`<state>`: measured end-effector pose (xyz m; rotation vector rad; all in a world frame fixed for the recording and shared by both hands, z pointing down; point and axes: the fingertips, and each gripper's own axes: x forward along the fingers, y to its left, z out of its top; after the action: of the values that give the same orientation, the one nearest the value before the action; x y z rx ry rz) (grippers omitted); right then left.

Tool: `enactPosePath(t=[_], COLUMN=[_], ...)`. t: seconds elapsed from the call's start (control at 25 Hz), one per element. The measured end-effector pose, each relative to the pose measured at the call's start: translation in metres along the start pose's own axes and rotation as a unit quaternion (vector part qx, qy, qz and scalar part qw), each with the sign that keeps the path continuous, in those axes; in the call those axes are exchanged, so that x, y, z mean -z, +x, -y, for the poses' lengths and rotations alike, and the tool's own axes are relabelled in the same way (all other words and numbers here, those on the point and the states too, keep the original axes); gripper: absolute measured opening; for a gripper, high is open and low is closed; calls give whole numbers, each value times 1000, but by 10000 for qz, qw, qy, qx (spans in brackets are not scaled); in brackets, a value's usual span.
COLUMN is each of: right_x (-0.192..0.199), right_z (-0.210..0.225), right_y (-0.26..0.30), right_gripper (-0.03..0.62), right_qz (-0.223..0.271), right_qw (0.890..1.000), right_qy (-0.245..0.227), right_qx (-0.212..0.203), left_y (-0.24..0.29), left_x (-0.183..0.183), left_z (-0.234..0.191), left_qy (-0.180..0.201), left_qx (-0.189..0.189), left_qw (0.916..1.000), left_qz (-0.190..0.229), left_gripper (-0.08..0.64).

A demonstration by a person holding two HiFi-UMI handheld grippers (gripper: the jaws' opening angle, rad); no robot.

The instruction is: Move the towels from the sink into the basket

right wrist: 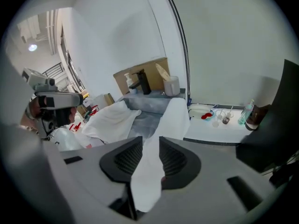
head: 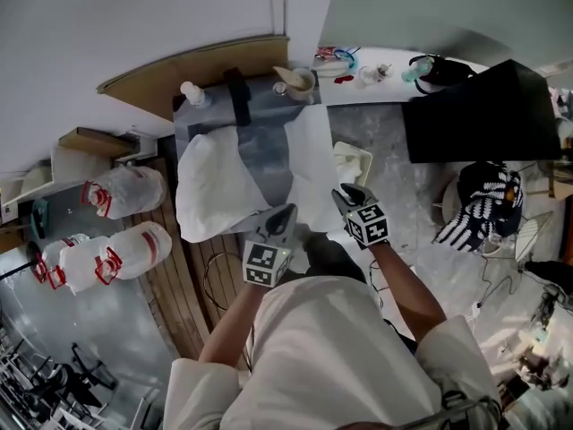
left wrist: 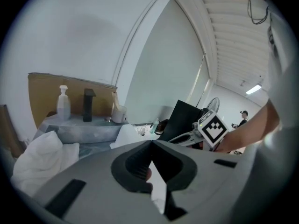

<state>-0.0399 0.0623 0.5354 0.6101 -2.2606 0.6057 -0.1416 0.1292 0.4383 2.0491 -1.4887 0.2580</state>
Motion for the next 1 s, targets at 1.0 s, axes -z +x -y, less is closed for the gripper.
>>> enactPosePath(t=[1.0], right_x=[66], right_z=[27], right_y=[92], right_gripper=[296], right_qz=[-850], right_qw=[9884], right_qy=[1164], right_qx=[-471], left_y=[8], left_x=[60], left_z=[-16], left_qy=[-204], left_qx=[-226], left_qw=[9987], left_qz=[-404], left_gripper=[12])
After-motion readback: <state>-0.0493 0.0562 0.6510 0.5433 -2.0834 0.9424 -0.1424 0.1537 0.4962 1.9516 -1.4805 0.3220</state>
